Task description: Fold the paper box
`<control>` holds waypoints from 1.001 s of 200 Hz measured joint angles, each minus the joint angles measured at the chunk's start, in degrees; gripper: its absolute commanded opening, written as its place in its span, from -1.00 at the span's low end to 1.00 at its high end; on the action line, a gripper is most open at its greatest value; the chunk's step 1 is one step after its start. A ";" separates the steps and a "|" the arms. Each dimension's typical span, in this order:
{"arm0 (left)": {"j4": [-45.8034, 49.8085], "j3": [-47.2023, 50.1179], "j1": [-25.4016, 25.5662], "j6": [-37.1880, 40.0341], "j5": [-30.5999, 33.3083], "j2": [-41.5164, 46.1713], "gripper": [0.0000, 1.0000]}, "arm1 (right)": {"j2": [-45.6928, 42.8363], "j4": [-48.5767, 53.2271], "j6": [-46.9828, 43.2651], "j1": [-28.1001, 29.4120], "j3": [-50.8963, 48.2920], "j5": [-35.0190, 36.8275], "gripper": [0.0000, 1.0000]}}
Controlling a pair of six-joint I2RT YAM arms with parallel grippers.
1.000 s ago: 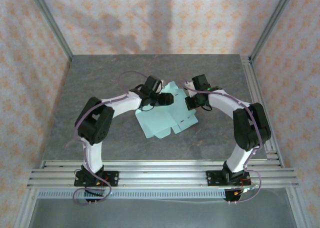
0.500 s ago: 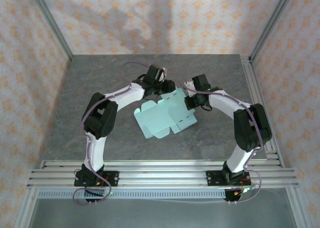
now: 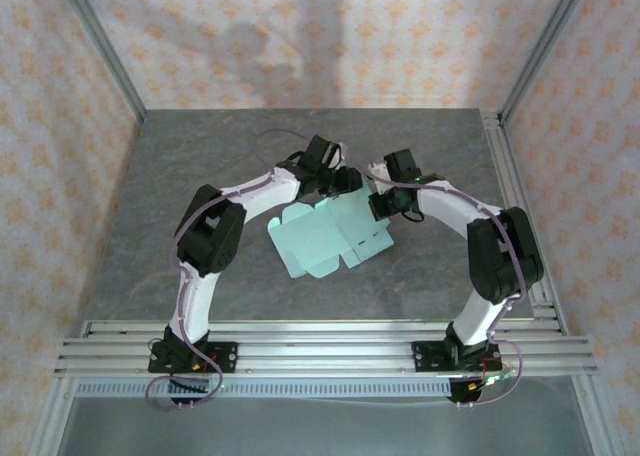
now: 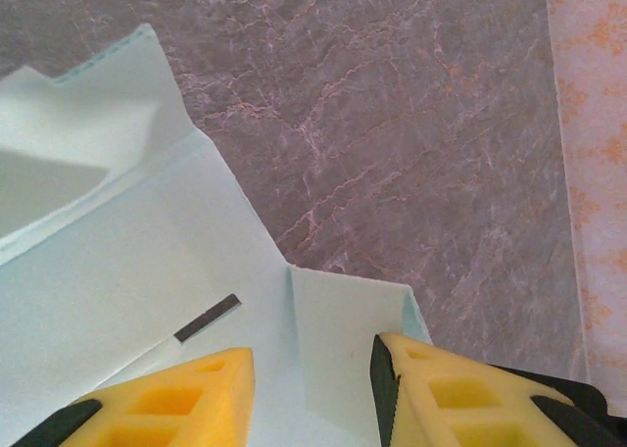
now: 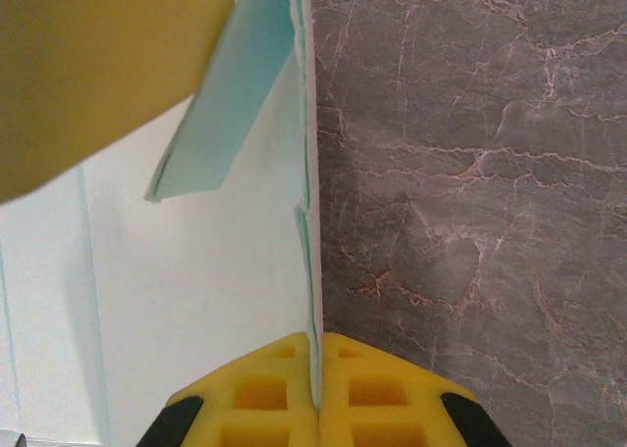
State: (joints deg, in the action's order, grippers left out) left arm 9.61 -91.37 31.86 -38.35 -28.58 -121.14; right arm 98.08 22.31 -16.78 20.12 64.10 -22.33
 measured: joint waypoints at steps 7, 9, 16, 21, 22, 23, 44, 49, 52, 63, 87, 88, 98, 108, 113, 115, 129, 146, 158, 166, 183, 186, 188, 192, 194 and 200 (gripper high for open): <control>-0.04 -0.02 0.00 -0.37 -0.07 -0.02 -0.23 | 0.00 0.00 0.02 0.00 0.00 0.02 -1.00; -0.04 -0.02 0.00 -0.57 -0.07 -0.02 -0.23 | 0.00 0.00 0.02 0.00 0.00 0.04 -1.00; -0.02 0.00 0.00 -0.76 -0.02 -0.02 -0.22 | 0.00 0.02 0.00 0.00 0.00 0.11 -1.00; -0.02 0.00 0.00 -0.79 0.02 -0.02 -0.20 | 0.00 0.02 0.00 0.00 0.00 0.24 -1.00; -0.02 -0.02 0.00 -0.79 0.07 -0.02 -0.20 | 0.00 0.00 0.00 0.00 0.00 0.26 -1.00; -0.02 0.00 0.00 -0.76 0.07 -0.02 -0.19 | 0.00 0.00 0.00 0.00 0.00 0.28 -1.00; -0.52 1.18 -0.02 -0.63 1.01 0.72 -0.04 | 0.00 0.02 -0.09 0.00 0.00 1.03 -1.00; -0.79 2.05 -0.07 -0.59 1.38 1.31 0.00 | 0.00 0.00 -0.28 0.00 0.00 1.20 -1.00; -1.05 2.97 -0.09 -0.52 1.77 1.92 0.02 | 0.00 0.00 -0.33 0.00 0.00 1.33 -1.00; -1.31 6.05 -0.42 -0.17 2.75 4.61 0.10 | 0.00 0.00 -0.72 0.11 0.00 1.57 -1.00; -2.29 13.66 -1.64 0.26 5.55 12.94 0.23 | 0.00 -0.02 -1.14 0.37 0.00 1.95 -1.00; -2.45 14.16 -1.75 0.22 5.73 13.51 0.24 | 0.00 -0.02 -1.14 0.37 0.00 1.95 -1.00; -3.28 17.16 -2.78 0.72 6.93 17.42 0.29 | 0.11 0.00 -1.09 0.37 0.04 1.73 -0.98; -4.20 20.02 -3.91 0.87 8.17 21.00 0.35 | 0.50 0.35 -1.07 0.37 0.44 1.25 -0.91; -4.57 21.38 -4.42 1.20 8.85 22.75 0.36 | 0.94 0.81 -1.07 0.37 0.92 0.92 -0.89; -4.63 21.92 -4.68 1.18 9.18 23.39 0.37 | 1.16 1.01 -1.07 0.37 1.20 0.87 -0.89; -4.92 25.09 -5.99 1.81 11.04 27.02 0.39 | 3.30 2.64 -1.03 0.37 3.52 0.46 -0.89; -4.94 28.79 -6.82 2.62 12.90 30.21 0.40 | 6.10 4.68 -0.85 0.48 6.47 0.72 -0.88; -4.79 30.91 -7.13 2.93 13.94 31.52 0.41 | 7.61 6.08 -0.83 0.48 8.17 1.09 -0.89; -4.72 32.02 -7.21 3.26 14.32 31.93 0.41 | 8.28 6.93 -0.85 0.48 8.96 1.25 -0.89; -4.68 33.46 -7.52 3.91 14.91 32.13 0.45 | 9.03 7.98 -0.85 0.52 10.03 1.36 -0.94; -4.61 33.62 -7.61 3.93 15.04 32.13 0.45 | 9.05 8.00 -0.90 0.57 10.05 1.38 -0.95; -4.61 33.70 -7.65 3.93 15.08 32.13 0.46 | 9.05 7.98 -0.90 0.61 10.05 1.42 -0.95; -4.50 33.81 -7.80 4.00 15.37 32.13 0.48 | 9.05 8.00 -0.94 0.72 10.05 1.51 -0.97; -4.46 33.81 -7.89 3.98 15.37 32.11 0.48 | 9.05 8.00 -0.94 0.76 10.05 1.55 -0.98; -4.33 33.83 -8.13 4.13 15.50 32.11 0.51 | 9.03 7.96 -1.22 0.98 10.03 1.70 -1.00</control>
State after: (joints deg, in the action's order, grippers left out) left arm 5.28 -57.54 23.73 -34.22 -13.08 -89.03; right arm 107.11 30.26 -18.00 21.10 74.13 -20.62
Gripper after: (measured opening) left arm 0.735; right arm 0.053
